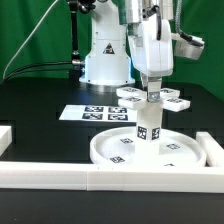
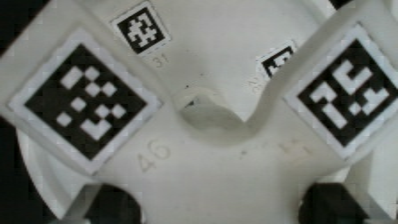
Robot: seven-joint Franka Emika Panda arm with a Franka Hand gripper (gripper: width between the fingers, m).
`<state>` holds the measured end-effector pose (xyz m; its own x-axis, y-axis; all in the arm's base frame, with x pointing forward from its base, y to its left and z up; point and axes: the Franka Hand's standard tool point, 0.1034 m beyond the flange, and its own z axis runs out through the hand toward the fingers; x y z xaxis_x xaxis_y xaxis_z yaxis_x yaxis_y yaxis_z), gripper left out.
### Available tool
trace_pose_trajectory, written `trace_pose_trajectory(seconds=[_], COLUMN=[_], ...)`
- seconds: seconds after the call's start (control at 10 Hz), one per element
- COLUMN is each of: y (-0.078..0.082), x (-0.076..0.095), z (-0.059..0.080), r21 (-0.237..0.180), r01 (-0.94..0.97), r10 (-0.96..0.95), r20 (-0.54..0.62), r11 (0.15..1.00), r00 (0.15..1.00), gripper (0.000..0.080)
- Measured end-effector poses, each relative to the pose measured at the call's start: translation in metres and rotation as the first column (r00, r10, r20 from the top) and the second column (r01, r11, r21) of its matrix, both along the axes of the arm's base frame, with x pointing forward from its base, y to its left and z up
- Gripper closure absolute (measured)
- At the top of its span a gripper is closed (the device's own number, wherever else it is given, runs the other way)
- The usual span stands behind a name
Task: Assemble round table
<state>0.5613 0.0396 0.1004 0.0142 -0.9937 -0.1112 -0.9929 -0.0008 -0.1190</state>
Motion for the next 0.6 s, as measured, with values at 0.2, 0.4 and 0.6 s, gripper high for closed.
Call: trace_pose_trajectory(seconds=[0.2, 0.4, 0.6], y=[-0.004, -0.003, -0.002], x=[-0.001, -0.002, -0.002], z=[0.012, 0.054, 0.065], r21=[0.005, 0.043, 0.047], r01=[-0.057, -0.086, -0.095], r10=[0.057, 0.086, 0.094], r20=[-0.002, 0.002, 0.021], r11=[0.998, 0.995, 0.994], r00=[0.998, 0.996, 0.995], gripper=[0.018, 0.0152, 0.0152])
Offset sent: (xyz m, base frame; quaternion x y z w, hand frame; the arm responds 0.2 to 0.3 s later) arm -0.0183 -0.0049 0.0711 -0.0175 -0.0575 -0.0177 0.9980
